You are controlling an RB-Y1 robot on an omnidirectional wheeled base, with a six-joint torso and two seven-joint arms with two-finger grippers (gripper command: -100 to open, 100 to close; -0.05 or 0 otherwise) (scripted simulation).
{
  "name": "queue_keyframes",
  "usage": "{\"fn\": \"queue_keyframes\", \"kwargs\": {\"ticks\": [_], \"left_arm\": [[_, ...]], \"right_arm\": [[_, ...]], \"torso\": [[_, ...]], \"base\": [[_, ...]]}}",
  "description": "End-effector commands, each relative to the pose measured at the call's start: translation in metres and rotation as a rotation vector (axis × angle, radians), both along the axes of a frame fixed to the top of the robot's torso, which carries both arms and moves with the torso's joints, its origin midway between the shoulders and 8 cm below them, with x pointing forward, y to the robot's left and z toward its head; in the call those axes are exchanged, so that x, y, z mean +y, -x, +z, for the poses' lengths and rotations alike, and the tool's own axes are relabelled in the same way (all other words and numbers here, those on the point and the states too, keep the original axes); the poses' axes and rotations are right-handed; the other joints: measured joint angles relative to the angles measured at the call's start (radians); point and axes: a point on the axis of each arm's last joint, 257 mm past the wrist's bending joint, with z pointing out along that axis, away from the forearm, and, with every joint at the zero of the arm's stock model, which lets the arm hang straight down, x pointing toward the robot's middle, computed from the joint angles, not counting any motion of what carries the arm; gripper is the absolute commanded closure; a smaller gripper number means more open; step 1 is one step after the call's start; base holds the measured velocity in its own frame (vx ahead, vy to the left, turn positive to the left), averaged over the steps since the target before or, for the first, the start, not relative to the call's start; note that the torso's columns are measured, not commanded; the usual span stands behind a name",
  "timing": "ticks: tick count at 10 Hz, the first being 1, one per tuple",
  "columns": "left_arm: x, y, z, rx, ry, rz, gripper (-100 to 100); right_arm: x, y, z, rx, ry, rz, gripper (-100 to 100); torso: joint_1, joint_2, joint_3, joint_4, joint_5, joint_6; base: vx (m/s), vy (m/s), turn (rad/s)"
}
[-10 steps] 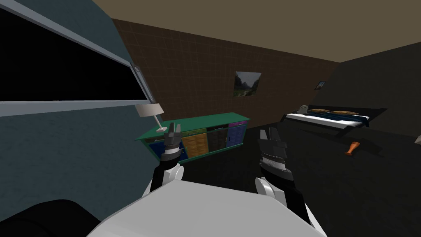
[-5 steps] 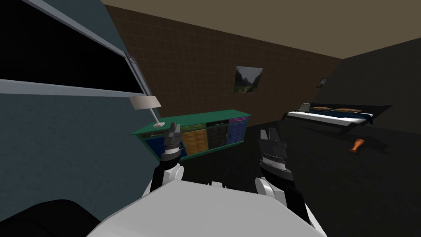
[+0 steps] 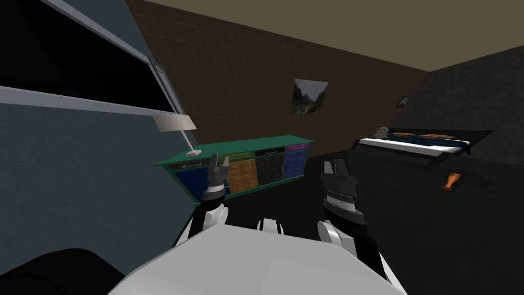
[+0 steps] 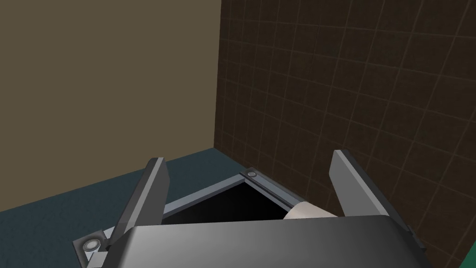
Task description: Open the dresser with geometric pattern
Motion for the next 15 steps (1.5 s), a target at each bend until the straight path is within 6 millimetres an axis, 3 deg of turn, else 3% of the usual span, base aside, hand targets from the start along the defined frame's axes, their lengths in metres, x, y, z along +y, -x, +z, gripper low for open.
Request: {"fn": "queue_keyframes", "kwargs": {"ticks": [1,10,15], "left_arm": [[0.002,-0.008,-0.016,0.015,-0.008,-0.011,-100],[0.023,-0.033,-0.083,0.07,0.005,-0.025,-100],[0.033,-0.039,-0.108,0.089,0.018,-0.024,-100]], "right_arm": [[0.0,0.0,0.0,0.0,0.0,0.0,0],[0.0,0.0,0.0,0.0,0.0,0.0,0],[0.0,0.0,0.0,0.0,0.0,0.0,0]], "torso": [[0.001,0.001,0.001,0.001,0.0,0.0],[0.001,0.003,0.001,0.001,0.0,0.0],[0.001,0.002,0.001,0.001,0.0,0.0]], "base": [[0.088,-0.068,0.01],[0.124,-0.082,0.013],[0.112,-0.069,0.01]]}}
